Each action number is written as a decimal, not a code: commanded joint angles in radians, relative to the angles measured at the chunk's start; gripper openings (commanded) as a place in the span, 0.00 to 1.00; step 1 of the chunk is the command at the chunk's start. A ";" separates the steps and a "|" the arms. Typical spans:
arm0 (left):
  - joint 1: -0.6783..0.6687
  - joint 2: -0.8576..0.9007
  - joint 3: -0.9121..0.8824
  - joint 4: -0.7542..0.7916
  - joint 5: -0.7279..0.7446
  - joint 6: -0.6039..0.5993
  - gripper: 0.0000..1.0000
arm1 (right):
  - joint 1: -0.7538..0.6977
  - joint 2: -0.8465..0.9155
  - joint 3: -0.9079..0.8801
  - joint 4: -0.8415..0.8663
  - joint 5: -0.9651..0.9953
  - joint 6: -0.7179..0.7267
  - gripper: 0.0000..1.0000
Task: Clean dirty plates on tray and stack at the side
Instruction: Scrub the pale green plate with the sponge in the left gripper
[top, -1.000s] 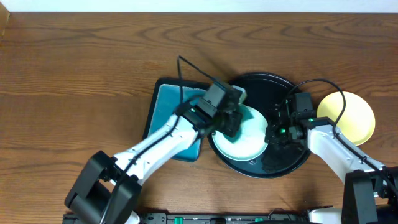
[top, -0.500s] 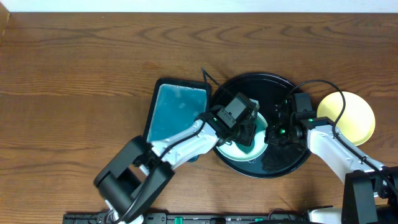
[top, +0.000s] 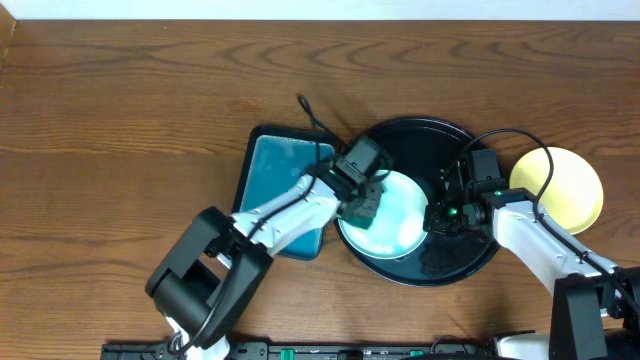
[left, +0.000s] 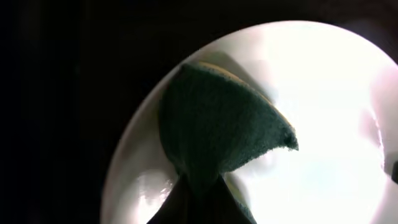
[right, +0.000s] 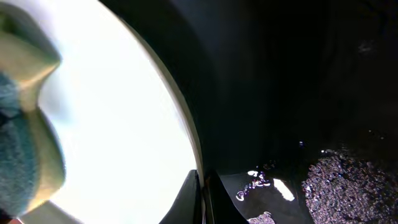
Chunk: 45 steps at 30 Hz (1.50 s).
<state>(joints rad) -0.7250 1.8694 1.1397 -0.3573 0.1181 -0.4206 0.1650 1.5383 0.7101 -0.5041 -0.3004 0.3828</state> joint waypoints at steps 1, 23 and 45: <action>0.012 -0.090 0.004 -0.013 0.115 0.045 0.07 | 0.003 0.008 -0.008 -0.009 0.015 0.006 0.01; -0.044 0.066 0.002 0.069 0.010 0.042 0.07 | 0.003 0.008 -0.008 -0.013 0.015 0.006 0.01; -0.104 -0.087 -0.005 0.040 0.098 0.060 0.08 | 0.003 0.008 -0.008 -0.013 0.015 0.006 0.01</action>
<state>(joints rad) -0.7918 1.7382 1.1446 -0.3401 0.2550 -0.3691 0.1650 1.5383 0.7101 -0.5083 -0.2996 0.3828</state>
